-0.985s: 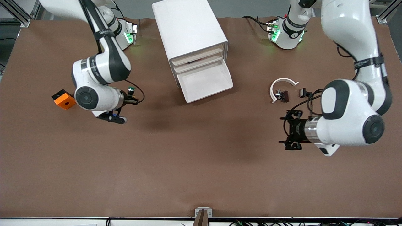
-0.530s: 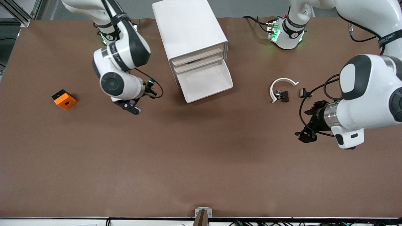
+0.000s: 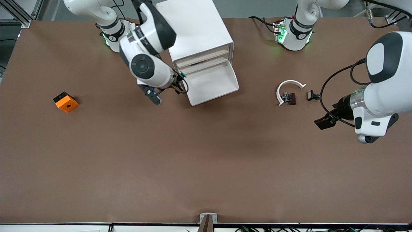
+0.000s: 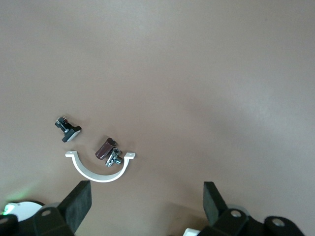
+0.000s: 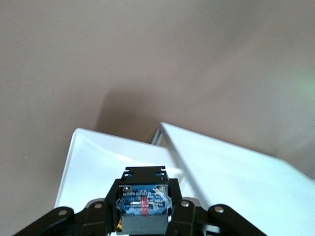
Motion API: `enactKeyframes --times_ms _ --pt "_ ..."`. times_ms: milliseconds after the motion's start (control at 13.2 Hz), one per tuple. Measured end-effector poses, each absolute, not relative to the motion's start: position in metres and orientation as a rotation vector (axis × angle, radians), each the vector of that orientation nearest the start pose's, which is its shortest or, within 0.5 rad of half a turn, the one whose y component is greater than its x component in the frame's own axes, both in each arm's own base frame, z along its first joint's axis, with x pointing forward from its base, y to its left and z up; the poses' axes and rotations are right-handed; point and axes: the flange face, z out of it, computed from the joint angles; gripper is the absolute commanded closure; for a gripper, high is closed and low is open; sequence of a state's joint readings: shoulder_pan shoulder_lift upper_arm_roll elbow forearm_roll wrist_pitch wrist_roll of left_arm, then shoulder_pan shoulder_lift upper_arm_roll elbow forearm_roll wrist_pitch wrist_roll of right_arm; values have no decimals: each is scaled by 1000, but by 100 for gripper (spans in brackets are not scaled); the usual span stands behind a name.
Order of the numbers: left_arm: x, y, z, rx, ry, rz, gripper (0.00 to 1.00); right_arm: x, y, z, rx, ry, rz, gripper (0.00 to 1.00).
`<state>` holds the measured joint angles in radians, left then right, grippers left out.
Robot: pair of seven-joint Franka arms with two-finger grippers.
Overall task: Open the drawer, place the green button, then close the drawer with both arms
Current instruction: 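Carry the button over the open drawer with the right gripper, then release the button into the drawer while the left gripper approaches the drawer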
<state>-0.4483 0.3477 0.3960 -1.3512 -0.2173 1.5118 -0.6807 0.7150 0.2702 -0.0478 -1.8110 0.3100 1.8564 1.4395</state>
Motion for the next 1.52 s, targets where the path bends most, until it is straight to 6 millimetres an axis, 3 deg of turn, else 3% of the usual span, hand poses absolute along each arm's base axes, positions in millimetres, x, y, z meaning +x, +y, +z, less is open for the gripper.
enactKeyframes --times_ms 303,682,985,1515 --pt "622 -94 521 -3039 -852 333 0 425 453 352 -2765 1518 465 84" --pt "613 -95 512 -3072 -704 365 0 406 488 317 -2724 1608 422 83" --pt "606 -126 507 -3100 -579 329 0 409 496 301 -2714 1623 408 82" --pt "585 -194 432 -3156 -419 291 0 407 506 276 -2717 1620 389 76"
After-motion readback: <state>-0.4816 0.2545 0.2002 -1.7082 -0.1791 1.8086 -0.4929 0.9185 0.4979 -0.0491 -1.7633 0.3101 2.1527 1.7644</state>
